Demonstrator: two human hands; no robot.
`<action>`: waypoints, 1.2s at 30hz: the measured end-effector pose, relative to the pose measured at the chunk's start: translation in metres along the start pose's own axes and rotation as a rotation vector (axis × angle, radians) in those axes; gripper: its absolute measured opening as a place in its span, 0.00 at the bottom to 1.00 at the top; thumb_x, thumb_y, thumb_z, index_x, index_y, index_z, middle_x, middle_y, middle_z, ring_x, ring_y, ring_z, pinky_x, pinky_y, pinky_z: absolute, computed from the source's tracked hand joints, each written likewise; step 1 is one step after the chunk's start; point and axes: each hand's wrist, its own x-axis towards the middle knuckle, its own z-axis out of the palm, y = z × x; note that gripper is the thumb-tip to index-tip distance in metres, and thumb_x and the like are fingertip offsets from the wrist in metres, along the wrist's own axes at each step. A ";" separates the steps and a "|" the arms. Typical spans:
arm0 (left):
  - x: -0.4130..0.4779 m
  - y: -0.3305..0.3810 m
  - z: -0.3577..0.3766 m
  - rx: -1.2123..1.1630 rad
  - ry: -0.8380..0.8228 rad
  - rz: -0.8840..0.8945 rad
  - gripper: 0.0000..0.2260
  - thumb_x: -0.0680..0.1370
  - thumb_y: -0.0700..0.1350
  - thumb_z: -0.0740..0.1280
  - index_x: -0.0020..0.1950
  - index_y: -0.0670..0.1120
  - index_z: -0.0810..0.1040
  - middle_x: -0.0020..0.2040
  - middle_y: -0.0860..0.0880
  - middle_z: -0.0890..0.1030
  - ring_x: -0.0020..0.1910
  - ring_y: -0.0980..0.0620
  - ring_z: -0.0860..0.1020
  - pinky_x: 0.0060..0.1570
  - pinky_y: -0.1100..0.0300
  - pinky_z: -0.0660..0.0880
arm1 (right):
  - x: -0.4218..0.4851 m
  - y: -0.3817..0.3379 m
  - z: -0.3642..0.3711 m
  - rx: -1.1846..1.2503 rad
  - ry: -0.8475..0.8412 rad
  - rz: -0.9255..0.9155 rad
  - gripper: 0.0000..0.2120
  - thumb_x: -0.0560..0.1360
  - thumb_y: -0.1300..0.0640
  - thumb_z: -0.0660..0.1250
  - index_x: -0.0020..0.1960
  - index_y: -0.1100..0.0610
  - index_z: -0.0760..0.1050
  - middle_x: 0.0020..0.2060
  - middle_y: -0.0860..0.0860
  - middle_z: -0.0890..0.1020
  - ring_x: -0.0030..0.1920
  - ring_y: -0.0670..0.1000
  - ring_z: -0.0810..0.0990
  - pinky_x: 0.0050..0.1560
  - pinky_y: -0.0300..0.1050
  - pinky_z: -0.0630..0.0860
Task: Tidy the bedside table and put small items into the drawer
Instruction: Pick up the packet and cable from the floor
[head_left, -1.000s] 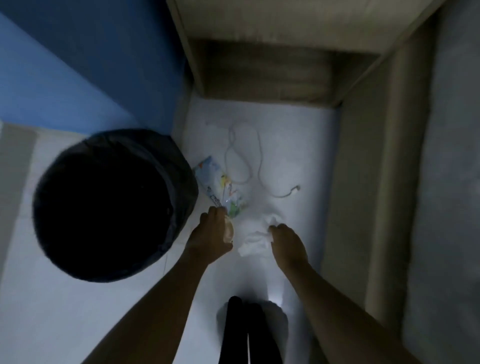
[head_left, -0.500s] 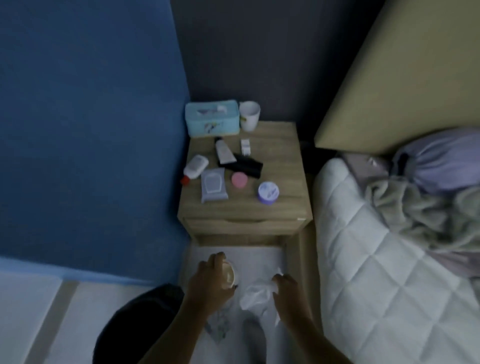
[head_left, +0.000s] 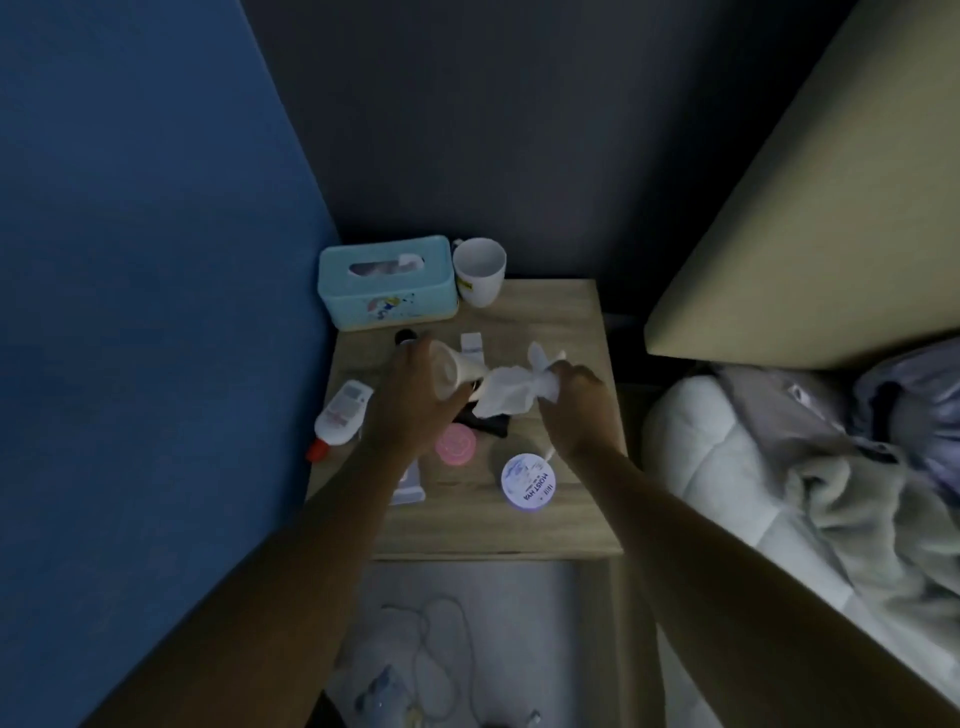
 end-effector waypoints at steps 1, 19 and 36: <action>0.011 0.000 0.006 0.004 0.000 -0.002 0.31 0.73 0.53 0.71 0.71 0.44 0.62 0.66 0.42 0.71 0.62 0.43 0.74 0.52 0.54 0.73 | 0.007 0.003 0.008 0.010 0.009 -0.001 0.12 0.74 0.62 0.65 0.58 0.60 0.76 0.50 0.58 0.80 0.50 0.57 0.80 0.46 0.44 0.74; 0.050 -0.019 0.053 0.045 -0.012 -0.059 0.43 0.74 0.60 0.67 0.77 0.39 0.49 0.74 0.36 0.62 0.72 0.38 0.64 0.68 0.46 0.65 | 0.031 0.056 0.053 -0.050 -0.294 -0.135 0.47 0.69 0.46 0.73 0.77 0.44 0.45 0.77 0.49 0.55 0.78 0.57 0.47 0.72 0.71 0.48; -0.218 -0.102 0.106 -0.042 0.072 -0.163 0.32 0.73 0.59 0.65 0.71 0.43 0.63 0.65 0.41 0.70 0.62 0.42 0.71 0.59 0.45 0.73 | -0.197 0.055 0.118 0.190 -0.165 -0.172 0.16 0.67 0.48 0.65 0.51 0.55 0.76 0.47 0.52 0.78 0.46 0.53 0.79 0.43 0.49 0.79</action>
